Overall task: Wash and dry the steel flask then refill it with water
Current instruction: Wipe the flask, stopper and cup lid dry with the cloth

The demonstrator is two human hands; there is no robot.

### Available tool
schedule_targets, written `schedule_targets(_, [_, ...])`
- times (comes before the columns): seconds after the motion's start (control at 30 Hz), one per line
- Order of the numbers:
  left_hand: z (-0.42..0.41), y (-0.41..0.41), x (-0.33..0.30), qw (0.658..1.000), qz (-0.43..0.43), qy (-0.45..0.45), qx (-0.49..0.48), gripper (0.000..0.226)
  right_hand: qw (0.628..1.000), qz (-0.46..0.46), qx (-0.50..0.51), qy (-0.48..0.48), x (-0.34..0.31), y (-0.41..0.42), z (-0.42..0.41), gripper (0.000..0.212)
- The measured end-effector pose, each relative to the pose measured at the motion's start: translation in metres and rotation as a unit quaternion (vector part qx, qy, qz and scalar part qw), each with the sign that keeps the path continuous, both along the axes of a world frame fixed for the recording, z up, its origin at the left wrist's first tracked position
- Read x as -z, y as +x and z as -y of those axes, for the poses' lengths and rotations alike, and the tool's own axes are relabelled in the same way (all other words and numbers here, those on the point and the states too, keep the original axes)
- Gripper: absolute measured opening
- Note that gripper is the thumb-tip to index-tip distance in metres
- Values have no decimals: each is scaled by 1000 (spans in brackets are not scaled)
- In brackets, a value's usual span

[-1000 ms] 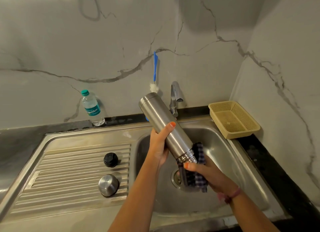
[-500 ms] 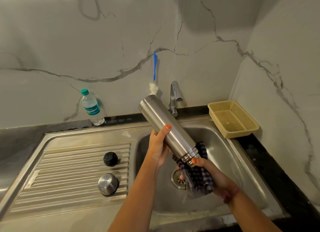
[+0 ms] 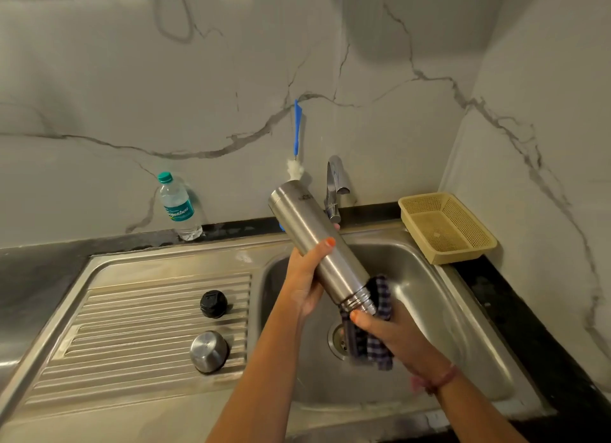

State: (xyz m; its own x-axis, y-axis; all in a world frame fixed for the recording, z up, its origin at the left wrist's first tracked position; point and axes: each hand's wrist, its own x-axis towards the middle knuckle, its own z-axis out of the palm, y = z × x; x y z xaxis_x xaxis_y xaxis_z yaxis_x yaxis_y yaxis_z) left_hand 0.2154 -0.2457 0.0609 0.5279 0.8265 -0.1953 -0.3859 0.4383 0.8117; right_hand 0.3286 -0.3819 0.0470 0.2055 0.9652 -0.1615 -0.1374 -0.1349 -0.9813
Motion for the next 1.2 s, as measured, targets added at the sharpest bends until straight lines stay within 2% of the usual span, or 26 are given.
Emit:
schedule_targets(0.03, [1, 0, -1, 1000, -4, 5, -1, 99, 999, 39, 18, 4, 3, -2, -2, 15])
schedule_targets(0.07, [2, 1, -2, 1000, -8, 0, -6, 95, 999, 49, 21, 8, 4, -2, -3, 11])
schedule_targets(0.13, [3, 1, -3, 1000, -12, -1, -14, 95, 1000, 27, 15, 6, 0, 1, -1, 20])
schedule_targets(0.17, [2, 0, -2, 1000, -12, 0, -14, 98, 1000, -9, -6, 0, -2, 3, 1, 31])
schedule_targets(0.23, [2, 0, -1, 1000, 1, -9, -11, 115, 988, -140, -70, -13, -3, 8, 7, 48])
schedule_targets(0.3, [2, 0, 1, 999, 26, -18, 1, 123, 972, -211, -99, -16, -7, 4, 12, 51])
schedule_targets(0.37, [2, 0, 1, 999, 41, 1, 16, 118, 982, -184, -51, -3, -10, -4, 12, 32])
schedule_targets(0.4, [2, -1, 0, 999, 37, 9, 19, 117, 990, -141, -15, 3, -12, -9, 9, 18])
schedule_targets(0.43, [3, -1, -2, 999, 28, 9, 18, 118, 996, -88, 16, 10, -7, -10, 7, 13])
schedule_targets(0.5, [5, -2, -4, 1000, 11, -4, 5, 124, 999, -25, 29, 14, -8, -10, 6, 23])
schedule_targets(0.53, [6, -3, -5, 1000, 8, -7, 1, 123, 999, -39, 32, 15, -9, -8, 7, 26])
schedule_targets(0.6, [7, -4, -5, 1000, 16, -7, 4, 120, 990, -139, 5, 12, -10, -5, 11, 27])
schedule_targets(0.67, [7, -5, -5, 999, 33, -13, 6, 122, 972, -232, -49, 10, -7, -1, 15, 49])
schedule_targets(0.73, [8, -6, -5, 998, 52, -17, 10, 125, 965, -254, -51, 27, -6, 0, 16, 63])
schedule_targets(0.77, [8, -6, -5, 998, 61, -18, 14, 124, 970, -237, -33, 33, -6, 0, 15, 63])
schedule_targets(0.87, [10, -7, -5, 996, 85, -11, 29, 113, 994, -99, 23, 47, -15, -3, 13, 43])
schedule_targets(0.97, [12, -8, -6, 996, 85, -24, 17, 112, 999, -1, 26, 42, -15, -1, 12, 53])
schedule_targets(1.03, [12, -9, -5, 997, 74, -32, 0, 116, 999, 5, 25, 42, -15, 1, 13, 51])
schedule_targets(1.1, [12, -11, -6, 998, 58, -28, -11, 119, 998, -28, 32, 43, -18, 2, 13, 41])
schedule_targets(1.2, [12, -12, -12, 1000, 22, -6, -21, 103, 999, -31, 38, 9, -20, 3, 10, 34])
